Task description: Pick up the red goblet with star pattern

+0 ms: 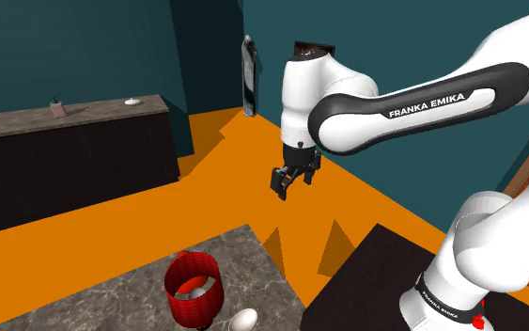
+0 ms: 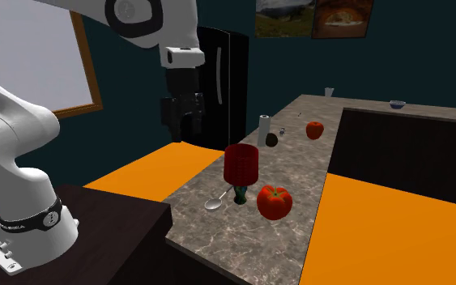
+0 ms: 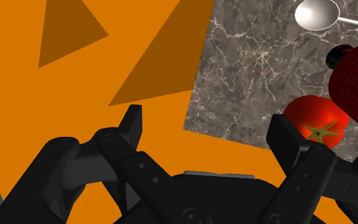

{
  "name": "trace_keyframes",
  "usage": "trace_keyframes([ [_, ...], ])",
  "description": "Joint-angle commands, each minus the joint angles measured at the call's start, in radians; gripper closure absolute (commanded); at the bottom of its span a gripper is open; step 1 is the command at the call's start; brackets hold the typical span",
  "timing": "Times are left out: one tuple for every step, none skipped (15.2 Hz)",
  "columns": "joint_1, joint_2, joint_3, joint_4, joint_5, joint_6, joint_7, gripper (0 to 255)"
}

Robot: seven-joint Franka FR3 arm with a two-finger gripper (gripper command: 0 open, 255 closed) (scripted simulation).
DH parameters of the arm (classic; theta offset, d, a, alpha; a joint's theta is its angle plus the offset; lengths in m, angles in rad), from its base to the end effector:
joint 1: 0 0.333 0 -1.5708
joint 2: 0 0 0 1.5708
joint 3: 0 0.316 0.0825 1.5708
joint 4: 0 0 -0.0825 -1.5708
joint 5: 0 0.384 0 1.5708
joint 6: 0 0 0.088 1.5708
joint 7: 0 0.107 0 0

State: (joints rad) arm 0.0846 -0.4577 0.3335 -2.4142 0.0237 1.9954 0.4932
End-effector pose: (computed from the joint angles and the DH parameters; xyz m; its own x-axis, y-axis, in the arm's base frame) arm 0.3777 0.1768 0.4706 0.9910 -0.1114 0.0741 -0.1185 -0.9879 0.0999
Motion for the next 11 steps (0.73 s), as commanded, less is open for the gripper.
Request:
trace_keyframes([
  [0.004,0.07,0.039,0.024,-0.002,0.043,0.049,0],
  [0.005,0.101,0.056,0.036,-0.005,0.061,0.072,0],
  [0.006,0.134,0.073,0.049,-0.01,0.079,0.095,0],
  [0.007,0.167,0.09,0.063,-0.017,0.096,0.119,0],
  [0.008,0.201,0.107,0.078,-0.026,0.112,0.144,0],
  [0.009,0.236,0.123,0.095,-0.037,0.127,0.17,0],
  [0.01,0.272,0.138,0.113,-0.05,0.142,0.196,0],
  [0.011,0.309,0.153,0.132,-0.065,0.155,0.223,0],
  [0.014,0.347,0.166,0.152,-0.082,0.167,0.251,0],
  [0.017,0.385,0.178,0.174,-0.101,0.178,0.28,0],
  [0.022,0.424,0.189,0.196,-0.122,0.188,0.309,0],
])
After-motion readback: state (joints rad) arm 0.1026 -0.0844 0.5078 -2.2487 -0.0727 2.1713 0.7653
